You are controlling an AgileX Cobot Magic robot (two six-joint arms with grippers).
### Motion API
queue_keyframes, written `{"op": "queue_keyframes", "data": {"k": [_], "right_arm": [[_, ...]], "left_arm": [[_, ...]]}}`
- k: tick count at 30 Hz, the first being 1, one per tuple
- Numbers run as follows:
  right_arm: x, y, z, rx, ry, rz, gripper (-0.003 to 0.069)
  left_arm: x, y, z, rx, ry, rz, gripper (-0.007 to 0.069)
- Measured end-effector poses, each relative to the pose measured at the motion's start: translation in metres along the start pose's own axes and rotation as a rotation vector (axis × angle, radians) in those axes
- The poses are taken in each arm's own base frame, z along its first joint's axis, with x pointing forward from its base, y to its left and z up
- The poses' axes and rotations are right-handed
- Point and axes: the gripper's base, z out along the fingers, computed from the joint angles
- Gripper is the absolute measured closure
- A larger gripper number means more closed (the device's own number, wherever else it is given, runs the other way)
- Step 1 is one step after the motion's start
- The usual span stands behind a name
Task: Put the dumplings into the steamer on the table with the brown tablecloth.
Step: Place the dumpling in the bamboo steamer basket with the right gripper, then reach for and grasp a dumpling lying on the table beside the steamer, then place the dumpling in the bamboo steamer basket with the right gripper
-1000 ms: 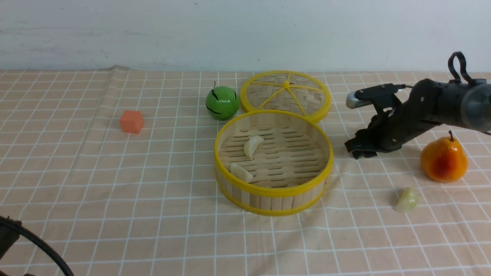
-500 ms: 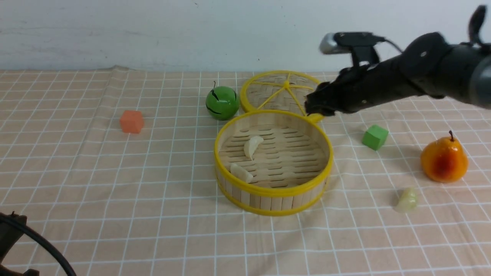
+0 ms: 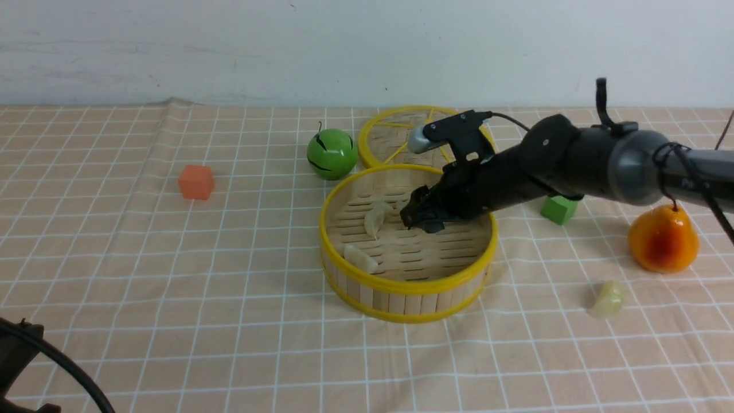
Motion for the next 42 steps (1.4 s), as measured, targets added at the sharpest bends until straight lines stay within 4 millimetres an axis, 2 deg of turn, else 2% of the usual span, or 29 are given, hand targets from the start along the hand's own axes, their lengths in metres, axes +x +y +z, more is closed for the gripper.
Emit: {"op": "queue_keyframes", "data": {"k": [2,5,6,7,8,10,12,15,17,18,20,24,28,32,34,36,42], "right_arm": [[-0.012,0.001,-0.019,-0.013,-0.022,-0.006,0.0098],[-0.043,0.000,-0.091,-0.046,-0.090,0.040,0.0081],[-0.045,-0.001,-0.096,-0.042,-0.099,0.046,0.0081],[-0.052,-0.004,-0.127,-0.054,-0.105,0.087,0.0082],[-0.054,-0.008,-0.147,-0.054,-0.103,0.116,0.0085],[-0.052,-0.016,-0.176,-0.044,-0.060,0.157,0.0095],[-0.037,-0.030,-0.194,-0.011,0.057,0.189,0.0109],[0.003,-0.052,-0.187,0.057,0.246,0.249,0.0125],[0.021,-0.060,-0.180,0.082,0.299,0.293,0.0130],[0.043,-0.068,-0.168,0.117,0.347,0.355,0.0136],[0.067,-0.075,-0.154,0.159,0.372,0.434,0.0139],[0.093,-0.084,-0.132,0.218,0.362,0.506,0.0143],[0.104,-0.095,-0.113,0.263,0.325,0.519,0.0154],[0.114,-0.104,-0.097,0.285,0.325,0.530,0.0225],[0.115,-0.105,-0.096,0.287,0.329,0.529,0.0274],[0.116,-0.105,-0.095,0.286,0.331,0.528,0.0357],[0.109,-0.102,-0.098,0.260,0.347,0.520,0.0420]], "left_arm": [[0.000,0.000,0.000,0.003,0.002,-0.006,0.0619],[0.000,-0.001,0.000,0.006,0.005,-0.011,0.0615],[0.000,-0.001,0.000,0.006,0.005,-0.011,0.0615],[0.000,-0.001,0.000,0.008,0.005,-0.014,0.0614],[0.001,-0.001,0.000,0.009,0.006,-0.018,0.0613],[0.000,-0.001,0.000,0.013,0.001,-0.028,0.0611],[-0.001,-0.002,0.000,0.020,-0.007,-0.049,0.0609],[-0.002,-0.003,0.000,0.035,-0.025,-0.064,0.0607],[-0.003,-0.003,0.000,0.038,-0.030,-0.067,0.0607],[-0.003,-0.004,0.000,0.041,-0.032,-0.068,0.0607],[-0.003,-0.004,0.000,0.043,-0.035,-0.068,0.0607],[-0.003,-0.004,0.000,0.043,-0.035,-0.068,0.0605],[-0.003,-0.004,0.000,0.040,-0.032,-0.068,0.0603],[-0.003,-0.004,0.000,0.041,-0.030,-0.071,0.0595],[-0.003,-0.004,0.000,0.041,-0.029,-0.072,0.0593],[-0.003,-0.004,0.000,0.041,-0.029,-0.072,0.0589],[-0.003,-0.004,0.000,0.041,-0.029,-0.072,0.0587]]}}
